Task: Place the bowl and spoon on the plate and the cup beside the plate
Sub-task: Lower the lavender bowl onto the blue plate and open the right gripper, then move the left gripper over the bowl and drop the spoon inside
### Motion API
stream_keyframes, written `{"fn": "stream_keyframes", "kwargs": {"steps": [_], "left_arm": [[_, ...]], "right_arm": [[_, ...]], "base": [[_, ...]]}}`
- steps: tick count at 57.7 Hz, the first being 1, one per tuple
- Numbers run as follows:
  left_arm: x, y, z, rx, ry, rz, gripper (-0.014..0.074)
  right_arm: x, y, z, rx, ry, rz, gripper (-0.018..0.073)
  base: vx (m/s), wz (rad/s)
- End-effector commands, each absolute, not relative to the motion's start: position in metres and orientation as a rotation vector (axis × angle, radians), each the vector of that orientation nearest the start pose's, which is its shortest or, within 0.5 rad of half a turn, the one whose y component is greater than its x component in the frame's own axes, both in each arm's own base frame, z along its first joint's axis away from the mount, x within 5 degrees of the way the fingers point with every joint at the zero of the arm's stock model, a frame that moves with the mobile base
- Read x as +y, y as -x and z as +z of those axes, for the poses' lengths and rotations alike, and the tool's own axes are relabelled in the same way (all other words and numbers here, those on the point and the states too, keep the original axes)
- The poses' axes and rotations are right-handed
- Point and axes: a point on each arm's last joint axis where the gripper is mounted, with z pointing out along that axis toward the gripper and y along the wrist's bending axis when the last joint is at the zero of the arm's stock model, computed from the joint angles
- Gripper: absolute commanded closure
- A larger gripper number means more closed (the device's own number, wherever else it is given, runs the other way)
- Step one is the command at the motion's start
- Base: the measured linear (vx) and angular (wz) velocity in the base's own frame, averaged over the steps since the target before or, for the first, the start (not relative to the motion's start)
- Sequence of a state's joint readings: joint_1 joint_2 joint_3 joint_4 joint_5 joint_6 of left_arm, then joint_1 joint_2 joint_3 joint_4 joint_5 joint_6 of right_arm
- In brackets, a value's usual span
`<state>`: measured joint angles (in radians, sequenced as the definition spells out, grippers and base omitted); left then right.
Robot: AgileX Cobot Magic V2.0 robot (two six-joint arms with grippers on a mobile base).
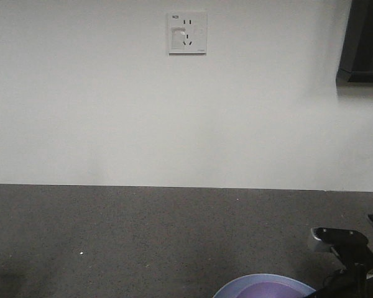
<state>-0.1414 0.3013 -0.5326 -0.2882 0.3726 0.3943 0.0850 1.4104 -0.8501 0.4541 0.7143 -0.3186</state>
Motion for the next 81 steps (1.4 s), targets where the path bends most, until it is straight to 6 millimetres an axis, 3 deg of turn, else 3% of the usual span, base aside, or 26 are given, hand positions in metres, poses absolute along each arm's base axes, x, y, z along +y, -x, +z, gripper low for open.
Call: {"fn": "stream_keyframes", "kwargs": {"steps": [1, 16, 22, 33, 37, 42, 51, 53, 60, 67, 76, 81], "left_arm": [[-0.017, -0.062, 0.354, 1.497, -0.251, -0.107, 0.0592], [-0.017, -0.062, 0.354, 1.496, -0.251, -0.107, 0.0593], [-0.017, -0.062, 0.354, 1.497, -0.246, -0.112, 0.0593], [-0.017, -0.062, 0.354, 1.498, -0.246, -0.113, 0.0593], [-0.017, -0.061, 0.354, 1.497, -0.245, -0.114, 0.0593], [-0.017, -0.061, 0.354, 1.504, -0.22, -0.142, 0.0593], [-0.017, -0.062, 0.354, 1.509, -0.192, -0.171, 0.0593], [-0.017, -0.062, 0.354, 1.509, -0.192, -0.171, 0.0593], [-0.017, -0.062, 0.354, 1.511, -0.187, -0.177, 0.0593], [-0.017, -0.063, 0.356, 1.527, -0.178, -0.191, 0.0593], [-0.018, -0.075, 0.379, 1.63, -0.247, -0.102, 0.0593], [-0.015, -0.093, 0.396, 1.73, -0.258, -0.016, 0.0593]], "right_arm": [[0.049, -0.266, 0.252, 2.588, 0.15, 0.426, 0.0196], [0.047, -0.27, 0.262, 2.559, 0.19, 0.383, -0.0032], [0.047, -0.271, 0.278, 2.526, 0.225, 0.363, -0.0046], [0.045, -0.264, 0.326, 2.393, 0.272, 0.317, -0.0003], [0.043, -0.256, 0.344, 2.333, 0.273, 0.288, 0.0042], [0.039, -0.242, 0.363, 2.263, 0.249, 0.252, 0.0169], [0.031, -0.214, 0.387, 2.161, 0.248, 0.166, 0.0562], [0.03, -0.207, 0.391, 2.134, 0.246, 0.156, 0.0575], [0.028, -0.186, 0.388, 2.082, 0.244, 0.144, 0.0572], [0.025, -0.17, 0.369, 2.063, 0.232, 0.137, 0.0571], [0.023, -0.155, 0.345, 2.044, 0.225, 0.123, 0.0571], [0.023, -0.151, 0.335, 2.057, 0.233, 0.117, 0.0571]], "base": [[0.0, 0.0], [0.0, 0.0], [0.0, 0.0], [0.0, 0.0], [0.0, 0.0], [0.0, 0.0], [0.0, 0.0], [0.0, 0.0], [0.0, 0.0], [0.0, 0.0], [0.0, 0.0], [0.0, 0.0]]}}
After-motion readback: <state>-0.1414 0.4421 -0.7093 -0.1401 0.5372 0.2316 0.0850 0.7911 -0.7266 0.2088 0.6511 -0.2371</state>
